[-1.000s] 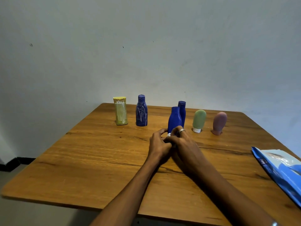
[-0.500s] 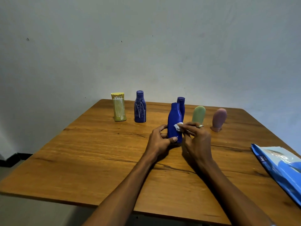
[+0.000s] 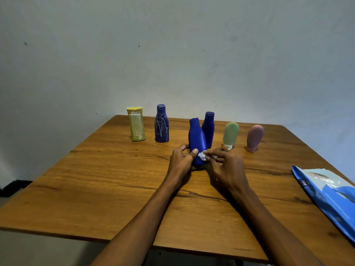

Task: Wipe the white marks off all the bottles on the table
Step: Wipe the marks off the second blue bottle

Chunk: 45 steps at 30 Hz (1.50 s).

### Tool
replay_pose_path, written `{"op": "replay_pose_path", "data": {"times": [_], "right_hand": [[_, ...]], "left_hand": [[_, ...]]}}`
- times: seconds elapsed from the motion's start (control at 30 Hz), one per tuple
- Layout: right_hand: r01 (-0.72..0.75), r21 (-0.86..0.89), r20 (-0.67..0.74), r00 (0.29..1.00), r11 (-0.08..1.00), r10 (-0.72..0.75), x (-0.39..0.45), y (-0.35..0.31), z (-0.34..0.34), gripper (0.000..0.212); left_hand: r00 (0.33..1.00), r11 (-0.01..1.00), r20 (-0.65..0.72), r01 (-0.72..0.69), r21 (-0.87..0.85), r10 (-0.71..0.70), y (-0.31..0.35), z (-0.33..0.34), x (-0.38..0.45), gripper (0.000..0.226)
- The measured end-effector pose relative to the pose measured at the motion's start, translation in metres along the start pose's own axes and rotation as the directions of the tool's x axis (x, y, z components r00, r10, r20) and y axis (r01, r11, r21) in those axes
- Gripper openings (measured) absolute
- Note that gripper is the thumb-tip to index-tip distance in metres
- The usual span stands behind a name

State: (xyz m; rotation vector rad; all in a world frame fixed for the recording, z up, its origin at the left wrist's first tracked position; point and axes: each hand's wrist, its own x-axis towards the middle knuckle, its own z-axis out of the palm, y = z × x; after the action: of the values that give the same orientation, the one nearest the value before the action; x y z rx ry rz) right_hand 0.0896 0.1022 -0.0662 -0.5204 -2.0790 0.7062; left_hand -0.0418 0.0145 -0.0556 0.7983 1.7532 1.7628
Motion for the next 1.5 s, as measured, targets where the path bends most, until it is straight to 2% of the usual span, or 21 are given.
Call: {"op": "replay_pose_path", "data": {"times": [0.13,0.33,0.43,0.6,0.7,0.8,0.9,1.0,1.1,1.2,1.33,1.5], "right_hand": [[-0.016,-0.022,-0.034,0.999,1.0,0.015,-0.002,-0.001,0.003,0.021],[0.156,-0.094,0.173,0.975,0.983,-0.138,-0.009,-0.006,0.009,0.025],[0.202,-0.123,0.18,0.967,0.972,-0.179,-0.01,-0.008,0.011,0.023],[0.0,-0.07,0.029,1.0,0.998,0.002,-0.006,-0.003,0.008,0.017],[-0.146,0.016,-0.047,0.988,0.989,0.147,-0.004,0.0,0.006,0.014],[-0.263,0.146,-0.033,0.962,0.954,0.27,-0.003,0.0,0.005,0.012],[-0.321,0.238,0.037,0.946,0.917,0.321,-0.005,-0.003,0.009,0.013],[-0.317,0.31,0.086,0.948,0.896,0.306,-0.008,-0.009,0.011,0.016],[-0.263,0.314,0.11,0.964,0.912,0.241,-0.01,-0.015,0.009,0.017],[-0.174,0.244,0.096,0.983,0.954,0.155,-0.011,-0.017,0.01,0.018],[-0.111,0.236,0.071,0.993,0.965,0.097,-0.011,-0.016,0.011,0.018],[-0.105,0.234,0.038,0.994,0.967,0.099,-0.012,-0.015,0.011,0.017]], "left_hand": [[1.0,0.999,-0.006,-0.019,0.031,0.019,0.001,0.0,-0.001,0.042],[0.996,0.99,-0.023,-0.086,0.116,0.089,0.0,0.002,-0.001,0.048],[0.995,0.989,-0.029,-0.091,0.113,0.094,-0.001,0.002,-0.001,0.048],[0.996,0.997,-0.048,-0.068,0.037,0.07,-0.001,0.001,0.002,0.047],[0.997,0.999,-0.052,-0.049,0.002,0.049,-0.003,0.001,0.005,0.047],[0.999,0.998,-0.022,-0.037,-0.05,0.036,-0.003,0.0,0.005,0.043],[0.999,0.986,0.024,0.029,-0.164,-0.025,-0.002,0.002,0.004,0.044],[0.995,0.943,0.064,0.094,-0.32,-0.078,-0.002,0.005,0.005,0.037],[0.993,0.91,0.11,0.09,-0.406,-0.049,0.0,0.008,0.004,0.036],[0.986,0.891,0.164,0.101,-0.443,-0.03,-0.001,0.009,0.004,0.044],[0.98,0.862,0.199,0.107,-0.496,-0.007,-0.003,0.011,0.005,0.065],[0.957,0.753,0.287,0.212,-0.623,-0.031,-0.008,0.009,0.013,0.067]]}}
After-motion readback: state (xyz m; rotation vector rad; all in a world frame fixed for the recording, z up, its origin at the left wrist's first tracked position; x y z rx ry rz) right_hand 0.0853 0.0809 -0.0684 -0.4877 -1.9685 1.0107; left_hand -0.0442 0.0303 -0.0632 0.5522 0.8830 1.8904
